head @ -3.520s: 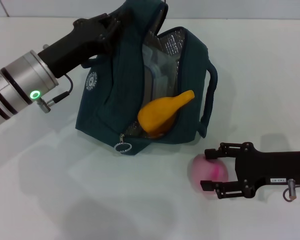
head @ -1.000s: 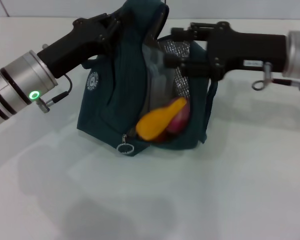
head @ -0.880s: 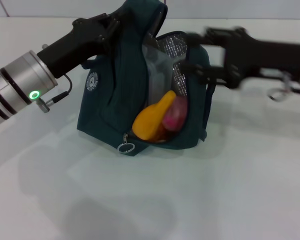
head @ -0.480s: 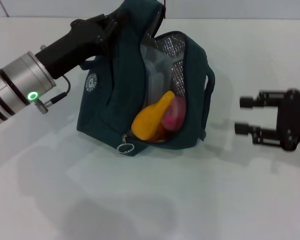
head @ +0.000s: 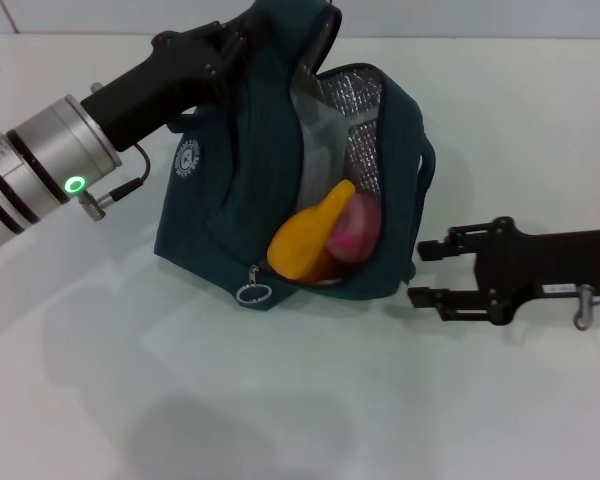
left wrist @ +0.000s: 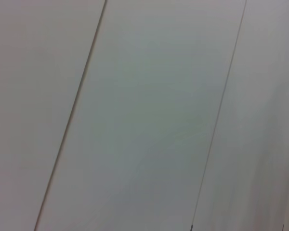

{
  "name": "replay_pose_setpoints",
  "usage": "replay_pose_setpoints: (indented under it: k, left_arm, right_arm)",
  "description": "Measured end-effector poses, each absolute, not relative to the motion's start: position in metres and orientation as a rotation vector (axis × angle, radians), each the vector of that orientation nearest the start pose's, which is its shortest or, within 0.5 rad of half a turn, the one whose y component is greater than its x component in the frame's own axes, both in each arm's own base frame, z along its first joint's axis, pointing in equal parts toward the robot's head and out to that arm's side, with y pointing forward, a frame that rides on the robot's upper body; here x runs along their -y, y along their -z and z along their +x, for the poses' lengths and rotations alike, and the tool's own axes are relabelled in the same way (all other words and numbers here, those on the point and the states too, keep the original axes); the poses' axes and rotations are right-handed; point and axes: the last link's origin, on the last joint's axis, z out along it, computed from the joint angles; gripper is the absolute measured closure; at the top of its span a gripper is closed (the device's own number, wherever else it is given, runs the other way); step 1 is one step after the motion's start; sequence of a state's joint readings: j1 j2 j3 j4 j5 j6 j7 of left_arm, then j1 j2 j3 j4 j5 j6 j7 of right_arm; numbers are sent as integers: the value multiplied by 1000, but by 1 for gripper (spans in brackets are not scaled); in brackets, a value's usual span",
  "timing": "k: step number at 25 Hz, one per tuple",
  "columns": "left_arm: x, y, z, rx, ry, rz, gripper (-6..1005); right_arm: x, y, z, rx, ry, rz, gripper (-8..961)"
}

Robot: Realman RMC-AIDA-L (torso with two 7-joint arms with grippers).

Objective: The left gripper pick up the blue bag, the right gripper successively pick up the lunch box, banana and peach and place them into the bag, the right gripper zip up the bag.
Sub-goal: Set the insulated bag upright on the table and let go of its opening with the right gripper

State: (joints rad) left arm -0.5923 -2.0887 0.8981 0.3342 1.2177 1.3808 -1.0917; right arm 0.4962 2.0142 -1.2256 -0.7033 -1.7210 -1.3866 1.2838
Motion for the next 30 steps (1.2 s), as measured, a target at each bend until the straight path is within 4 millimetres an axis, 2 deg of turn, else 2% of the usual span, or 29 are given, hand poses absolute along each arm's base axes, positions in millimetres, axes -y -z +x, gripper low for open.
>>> replay_pose_setpoints:
  k: [3, 7, 14, 19, 25, 30]
  left_arm:
    - [-367, 13, -223, 608, 1241, -2232, 960]
    - [-366, 13, -224, 612, 1241, -2229, 960]
    - [-365, 12, -226, 616, 1239, -2227, 960]
    - [-363, 14, -229, 619, 1234, -2216, 960]
    - [-358, 20, -238, 645, 1238, -2152, 960]
    - [-351, 15, -254, 716, 1258, -2051, 962]
  right_arm:
    - [-336, 40, 230, -232, -477, -2949, 405]
    - [-337, 43, 225, -214, -460, -2973, 412]
    - [-335, 44, 227, -238, -462, -2973, 422]
    - [-336, 41, 229, -257, -513, -2930, 574]
    - [-337, 27, 224, -203, -807, -2755, 822]
    - [-339, -4, 226, -245, -988, -2627, 868]
